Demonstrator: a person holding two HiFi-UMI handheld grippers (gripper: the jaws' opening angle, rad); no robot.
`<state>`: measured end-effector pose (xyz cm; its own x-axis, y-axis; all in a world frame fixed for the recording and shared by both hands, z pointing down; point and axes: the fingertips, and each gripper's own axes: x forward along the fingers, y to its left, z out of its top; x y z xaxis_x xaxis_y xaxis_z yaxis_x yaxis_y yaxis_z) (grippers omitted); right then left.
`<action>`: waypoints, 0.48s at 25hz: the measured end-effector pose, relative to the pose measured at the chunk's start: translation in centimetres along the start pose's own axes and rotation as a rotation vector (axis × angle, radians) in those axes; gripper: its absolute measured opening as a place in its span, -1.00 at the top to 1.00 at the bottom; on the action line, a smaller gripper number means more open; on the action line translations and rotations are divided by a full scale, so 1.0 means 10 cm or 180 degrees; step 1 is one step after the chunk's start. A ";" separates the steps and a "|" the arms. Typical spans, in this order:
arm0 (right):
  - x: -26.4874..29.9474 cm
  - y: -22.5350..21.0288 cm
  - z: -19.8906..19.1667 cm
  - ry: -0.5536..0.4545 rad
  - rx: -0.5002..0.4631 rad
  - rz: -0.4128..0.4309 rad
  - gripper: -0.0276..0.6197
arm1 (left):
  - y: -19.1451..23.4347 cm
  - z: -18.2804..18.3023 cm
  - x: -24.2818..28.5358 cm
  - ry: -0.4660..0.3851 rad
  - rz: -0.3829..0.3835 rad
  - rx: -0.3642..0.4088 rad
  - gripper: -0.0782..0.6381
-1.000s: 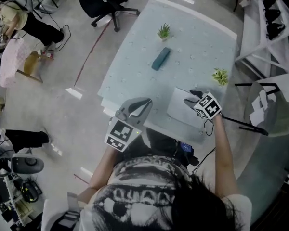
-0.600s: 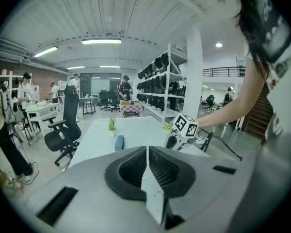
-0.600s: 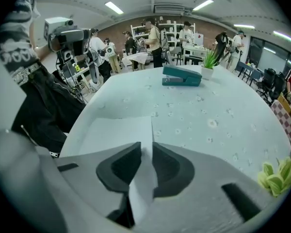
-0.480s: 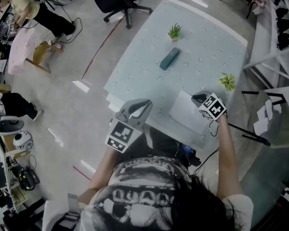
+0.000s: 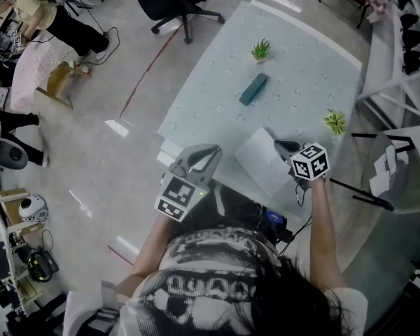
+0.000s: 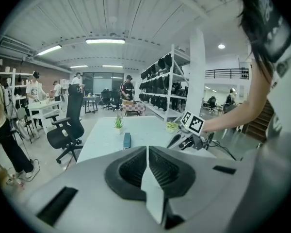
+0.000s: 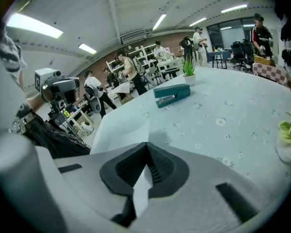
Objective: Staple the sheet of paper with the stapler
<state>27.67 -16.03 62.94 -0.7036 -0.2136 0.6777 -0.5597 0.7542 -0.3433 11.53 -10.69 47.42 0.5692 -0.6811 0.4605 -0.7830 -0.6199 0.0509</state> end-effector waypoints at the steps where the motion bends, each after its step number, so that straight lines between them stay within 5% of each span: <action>1: 0.05 0.04 0.04 -0.0050 0.0079 -0.0034 0.91 | 0.04 0.00 0.00 -0.0007 -0.0021 0.0007 0.75; 12: 0.59 0.13 0.56 -0.0894 0.1498 -0.0621 0.91 | 0.67 0.04 -0.10 -0.0040 -0.0245 0.0099 0.75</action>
<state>20.31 -19.77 62.86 -0.6212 -0.5259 0.5810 -0.7798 0.3409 -0.5251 5.79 -14.33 46.99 0.6307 -0.6357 0.4451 -0.7287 -0.6824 0.0580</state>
